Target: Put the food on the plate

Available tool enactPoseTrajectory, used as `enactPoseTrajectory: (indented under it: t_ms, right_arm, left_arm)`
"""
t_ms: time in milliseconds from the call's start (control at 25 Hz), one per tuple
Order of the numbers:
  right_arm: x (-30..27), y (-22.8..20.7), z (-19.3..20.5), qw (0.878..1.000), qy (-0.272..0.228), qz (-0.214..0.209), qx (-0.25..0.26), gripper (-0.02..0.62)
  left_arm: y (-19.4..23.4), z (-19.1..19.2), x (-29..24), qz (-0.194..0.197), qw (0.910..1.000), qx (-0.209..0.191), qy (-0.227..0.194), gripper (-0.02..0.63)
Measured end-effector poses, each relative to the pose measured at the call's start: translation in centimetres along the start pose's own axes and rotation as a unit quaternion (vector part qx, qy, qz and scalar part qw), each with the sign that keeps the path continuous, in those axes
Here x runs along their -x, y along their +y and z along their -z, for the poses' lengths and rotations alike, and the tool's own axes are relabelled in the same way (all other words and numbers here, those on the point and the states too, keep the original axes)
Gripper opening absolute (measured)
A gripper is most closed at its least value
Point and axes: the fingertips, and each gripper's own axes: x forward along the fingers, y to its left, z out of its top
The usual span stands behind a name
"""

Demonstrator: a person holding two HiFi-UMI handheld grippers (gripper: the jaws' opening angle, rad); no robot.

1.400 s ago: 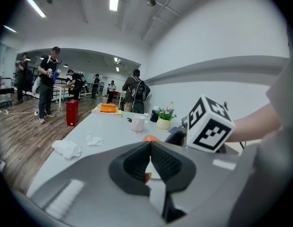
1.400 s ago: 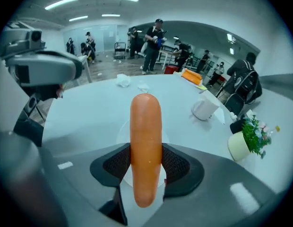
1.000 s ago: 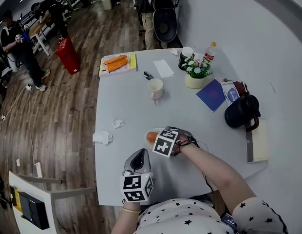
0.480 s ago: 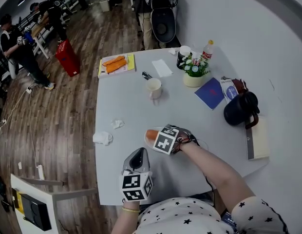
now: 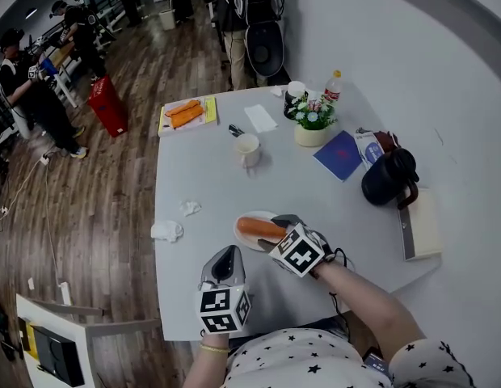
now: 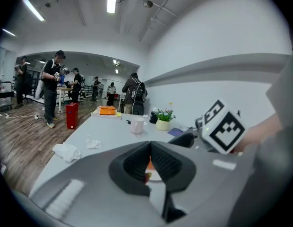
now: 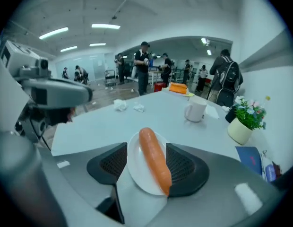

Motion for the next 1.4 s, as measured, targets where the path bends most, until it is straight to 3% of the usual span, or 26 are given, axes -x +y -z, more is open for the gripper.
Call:
enactPoseTrajectory:
  t_ms: [160, 320, 400, 520, 600, 1400]
  right_arm:
    - [4.7, 1.3, -2.4, 0.989, -0.111, 0.018, -0.091, 0.182]
    - [8.4, 2.0, -3.6, 0.964, -0.2, 0.057, -0.165, 0.098]
    - [9.8, 2.3, -3.4, 0.948, -0.234, 0.08, -0.2, 0.0]
    - [11.2, 3.0, -3.0, 0.925, -0.272, 0.09, -0.25, -0.002]
    - [11.7, 3.1, -2.7, 0.917, -0.281, 0.097, -0.266, -0.002]
    - [12.5, 3.0, -1.6, 0.925, -0.261, 0.12, -0.249, -0.003]
  left_arm:
    - [-0.6, -0.3, 0.5, 0.006, 0.9999, -0.005, -0.007, 0.008]
    - [-1.5, -0.8, 1.2, 0.016, 0.9997, -0.015, -0.014, 0.008]
    - [-2.0, -0.9, 1.5, 0.021, 0.9994, -0.022, -0.017, 0.008]
    - [-2.5, -1.0, 2.0, 0.026, 0.9991, -0.027, -0.021, 0.008]
    - [-2.8, -1.0, 2.2, 0.027, 0.9989, -0.03, -0.023, 0.008]
    - [-3.6, -0.7, 3.0, 0.019, 0.9991, -0.034, -0.019, 0.008]
